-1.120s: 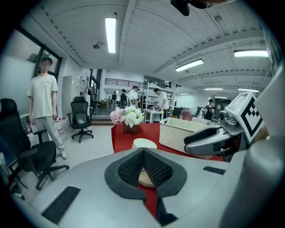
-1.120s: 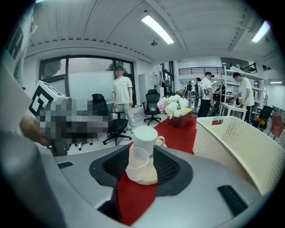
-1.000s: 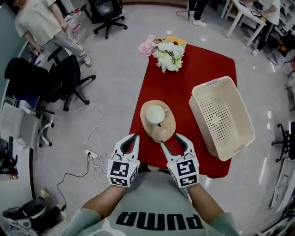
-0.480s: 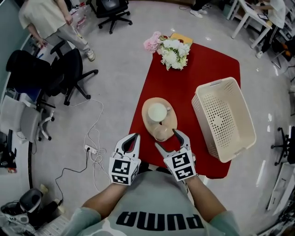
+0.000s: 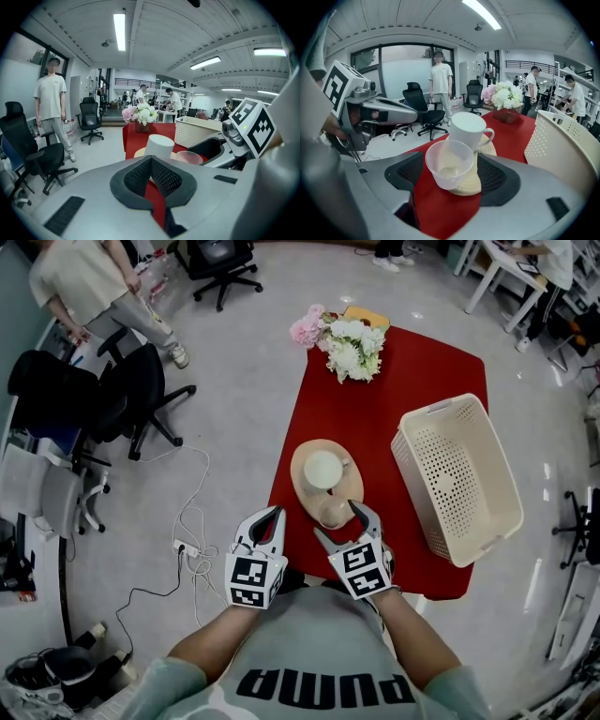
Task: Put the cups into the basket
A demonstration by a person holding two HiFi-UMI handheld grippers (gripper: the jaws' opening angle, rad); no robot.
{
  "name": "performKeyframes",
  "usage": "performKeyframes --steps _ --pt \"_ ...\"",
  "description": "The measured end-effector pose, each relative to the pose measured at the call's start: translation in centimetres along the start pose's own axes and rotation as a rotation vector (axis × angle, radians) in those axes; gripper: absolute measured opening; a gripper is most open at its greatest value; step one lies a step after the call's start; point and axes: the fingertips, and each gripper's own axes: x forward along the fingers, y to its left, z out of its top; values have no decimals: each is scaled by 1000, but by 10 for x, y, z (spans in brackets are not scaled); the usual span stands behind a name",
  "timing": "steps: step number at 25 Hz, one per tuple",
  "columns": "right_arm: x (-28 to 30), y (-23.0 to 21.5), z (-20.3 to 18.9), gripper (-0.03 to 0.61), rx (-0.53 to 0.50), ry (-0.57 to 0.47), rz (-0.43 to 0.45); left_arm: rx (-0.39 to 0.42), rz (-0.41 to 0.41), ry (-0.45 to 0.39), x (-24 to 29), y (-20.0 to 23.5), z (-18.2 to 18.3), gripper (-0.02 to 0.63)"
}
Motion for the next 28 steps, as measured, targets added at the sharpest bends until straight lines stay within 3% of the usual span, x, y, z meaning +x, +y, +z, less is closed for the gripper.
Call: performKeyframes --steps 12,17,28 --pt "12 -4 -15 340 -12 36 -19 14 -17 29 8 2 -8 3" --pt "9 -4 -17 311 -22 32 -14 14 -19 30 8 -2 -9 3" --pt "-18 -15 10 302 30 -66 -44 20 -39 16 4 -15 4 3"
